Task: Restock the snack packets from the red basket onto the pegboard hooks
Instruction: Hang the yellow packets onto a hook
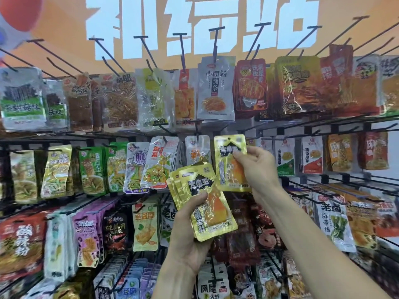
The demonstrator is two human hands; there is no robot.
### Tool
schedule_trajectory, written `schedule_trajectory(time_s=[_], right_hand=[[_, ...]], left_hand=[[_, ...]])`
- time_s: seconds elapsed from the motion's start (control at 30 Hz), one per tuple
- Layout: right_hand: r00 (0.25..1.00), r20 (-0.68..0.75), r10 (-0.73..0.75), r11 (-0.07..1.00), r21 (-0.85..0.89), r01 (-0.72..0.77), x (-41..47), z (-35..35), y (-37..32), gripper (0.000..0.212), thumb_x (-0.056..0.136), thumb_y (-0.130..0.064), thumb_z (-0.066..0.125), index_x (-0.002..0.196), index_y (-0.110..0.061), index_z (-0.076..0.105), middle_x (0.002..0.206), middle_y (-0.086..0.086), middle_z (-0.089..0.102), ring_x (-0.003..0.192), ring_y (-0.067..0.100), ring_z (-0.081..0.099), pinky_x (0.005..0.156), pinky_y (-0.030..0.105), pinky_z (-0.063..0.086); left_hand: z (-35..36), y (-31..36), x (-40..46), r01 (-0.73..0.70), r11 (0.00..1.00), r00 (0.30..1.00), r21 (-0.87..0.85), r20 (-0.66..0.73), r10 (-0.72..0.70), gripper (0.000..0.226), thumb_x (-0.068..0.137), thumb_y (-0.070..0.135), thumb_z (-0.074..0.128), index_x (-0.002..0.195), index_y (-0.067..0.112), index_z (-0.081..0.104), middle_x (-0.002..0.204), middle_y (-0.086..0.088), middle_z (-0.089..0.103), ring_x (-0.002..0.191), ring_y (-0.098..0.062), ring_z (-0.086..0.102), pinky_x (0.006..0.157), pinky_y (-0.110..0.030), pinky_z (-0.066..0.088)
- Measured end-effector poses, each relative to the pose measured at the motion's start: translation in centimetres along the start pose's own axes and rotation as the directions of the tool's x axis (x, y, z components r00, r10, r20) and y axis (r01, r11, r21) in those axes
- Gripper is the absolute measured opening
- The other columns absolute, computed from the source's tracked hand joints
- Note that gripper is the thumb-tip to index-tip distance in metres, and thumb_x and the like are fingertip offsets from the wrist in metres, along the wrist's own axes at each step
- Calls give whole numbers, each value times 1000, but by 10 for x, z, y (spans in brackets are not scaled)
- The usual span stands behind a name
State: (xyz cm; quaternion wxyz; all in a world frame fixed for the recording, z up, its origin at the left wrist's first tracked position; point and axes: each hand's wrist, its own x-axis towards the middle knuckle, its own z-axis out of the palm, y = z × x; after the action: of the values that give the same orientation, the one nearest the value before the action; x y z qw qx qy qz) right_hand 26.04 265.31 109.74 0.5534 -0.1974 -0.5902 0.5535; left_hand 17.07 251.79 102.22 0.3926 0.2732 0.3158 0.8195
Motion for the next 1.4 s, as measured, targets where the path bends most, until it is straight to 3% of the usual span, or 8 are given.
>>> schedule_trajectory(time_s=[0.17,0.3,0.43,0.57,0.7,0.87,1.1,1.4], right_hand=[[998,-49,-37,993,-115,31,35,8,-1,23,97,-13,72,118,-6,67,97,15,78,83,30,77,75,53,65],[999,-46,1,973,-229,-12,47,10,4,10,94,-8,73,98,1,72,80,13,71,62,23,64,73,49,63],[994,-97,50,944,-320,-79,68,22,10,29,88,-11,79,103,10,68,80,11,70,71,27,68,79,51,63],[989,-80,127,946,-290,-145,74,26,15,13,88,-11,79,94,-5,68,93,17,77,86,36,76,82,57,62],[999,-31,22,988,-151,-26,44,14,19,6,97,-10,63,97,-4,66,80,10,62,66,21,56,56,36,47],[972,-138,-191,954,-258,151,40,18,9,20,97,-36,68,102,-16,68,89,1,72,68,14,64,59,33,52],[950,-239,-199,911,-403,90,51,26,7,31,94,-35,69,68,-24,57,77,6,73,80,31,71,77,47,57],[938,-329,-114,806,-582,-107,93,42,29,39,97,-47,66,76,-14,63,82,4,69,78,25,64,61,29,36]], left_hand=[[0,1,-2,16,1000,1000,-13,15,-16,12,78,15,74,74,10,84,85,-13,77,64,-25,74,60,-37,64],[1,2,-4,4,1000,1000,-4,19,-4,13,79,16,73,73,12,84,84,-11,77,65,-24,74,62,-36,63],[3,2,-5,1,1000,1000,1,15,-1,16,82,15,72,72,12,84,84,-11,77,66,-24,75,62,-36,64],[1,3,-6,5,1000,1000,6,16,-6,15,83,15,73,74,12,85,87,-12,77,68,-25,75,65,-39,63],[-1,3,-5,22,999,1000,25,19,-22,14,84,16,74,76,11,85,86,-13,76,67,-26,73,61,-40,63],[2,2,-7,26,1000,1000,7,18,-26,16,84,14,73,73,12,84,85,-12,76,67,-25,74,60,-37,64],[6,4,-8,29,1000,999,0,32,-29,14,84,13,73,76,10,84,85,-13,76,67,-25,74,59,-37,64],[9,5,-8,33,999,999,10,31,-33,10,78,15,75,77,12,85,88,-12,77,68,-25,74,64,-38,64]])
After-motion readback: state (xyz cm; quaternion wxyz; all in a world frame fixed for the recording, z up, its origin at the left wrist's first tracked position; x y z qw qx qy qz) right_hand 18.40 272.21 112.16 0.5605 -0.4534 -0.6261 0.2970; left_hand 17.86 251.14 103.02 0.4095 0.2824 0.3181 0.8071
